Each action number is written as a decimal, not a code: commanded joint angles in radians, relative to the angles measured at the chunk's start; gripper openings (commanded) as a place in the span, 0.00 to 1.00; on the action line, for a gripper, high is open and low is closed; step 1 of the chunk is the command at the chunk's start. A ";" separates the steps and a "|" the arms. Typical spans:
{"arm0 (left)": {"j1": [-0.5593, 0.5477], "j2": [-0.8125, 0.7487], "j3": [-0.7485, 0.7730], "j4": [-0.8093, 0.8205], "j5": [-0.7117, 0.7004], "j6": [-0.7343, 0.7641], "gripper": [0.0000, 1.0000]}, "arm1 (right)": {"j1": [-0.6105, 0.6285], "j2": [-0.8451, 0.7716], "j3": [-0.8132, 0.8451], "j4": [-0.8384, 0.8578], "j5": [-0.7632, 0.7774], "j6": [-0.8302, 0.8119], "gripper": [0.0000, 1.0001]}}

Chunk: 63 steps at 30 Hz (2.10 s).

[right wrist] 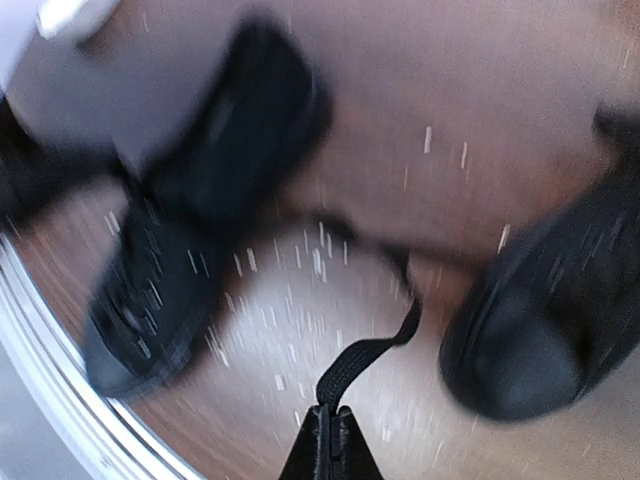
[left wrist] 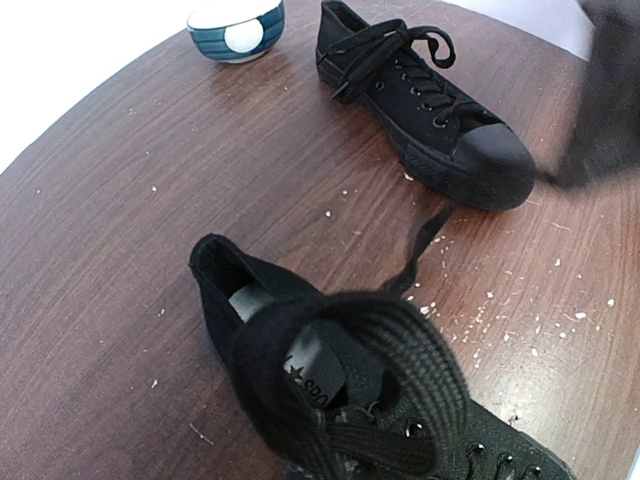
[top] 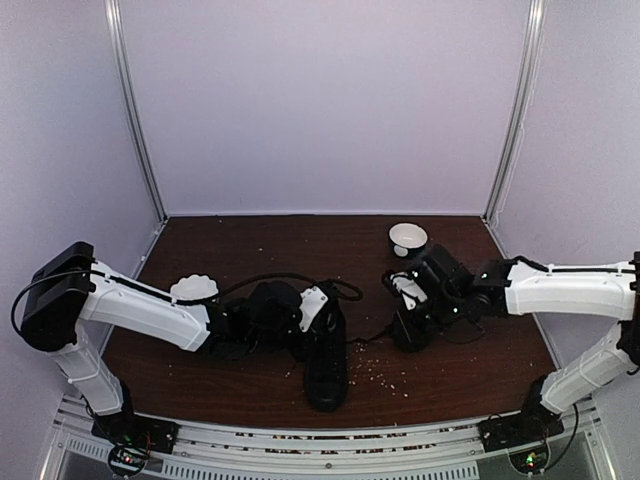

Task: Tie the shoes
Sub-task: Pick up the half-tied shoelace from the center of the board, then place the half-tied shoelace at the center of the board.

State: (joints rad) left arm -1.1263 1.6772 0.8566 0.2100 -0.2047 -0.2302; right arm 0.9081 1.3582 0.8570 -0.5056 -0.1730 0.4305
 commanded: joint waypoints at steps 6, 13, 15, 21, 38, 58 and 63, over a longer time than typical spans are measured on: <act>0.005 -0.018 0.006 0.027 0.000 0.014 0.00 | -0.112 0.312 0.444 0.266 -0.251 -0.046 0.00; 0.003 -0.017 0.007 0.027 -0.008 0.014 0.00 | -0.046 0.498 0.661 0.325 -0.309 0.028 0.00; 0.003 -0.017 0.007 0.027 -0.007 0.015 0.00 | -0.035 0.515 0.676 0.329 -0.311 0.037 0.00; 0.002 -0.007 0.018 0.017 -0.003 0.017 0.00 | -0.036 0.485 0.647 0.330 -0.261 0.031 0.34; 0.002 -0.003 0.024 0.017 -0.001 0.020 0.00 | -0.165 0.206 0.176 0.554 -0.441 -0.007 0.49; 0.002 0.001 0.029 0.010 0.001 0.022 0.00 | -0.047 0.284 0.056 0.851 -0.422 0.269 0.39; 0.002 0.000 0.029 0.009 0.001 0.022 0.00 | -0.044 0.264 0.050 0.803 -0.412 0.247 0.03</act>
State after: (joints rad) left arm -1.1267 1.6764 0.8627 0.2081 -0.2047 -0.2161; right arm 0.8547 1.6447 0.9062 0.3187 -0.5900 0.6975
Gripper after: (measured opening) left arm 0.004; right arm 0.128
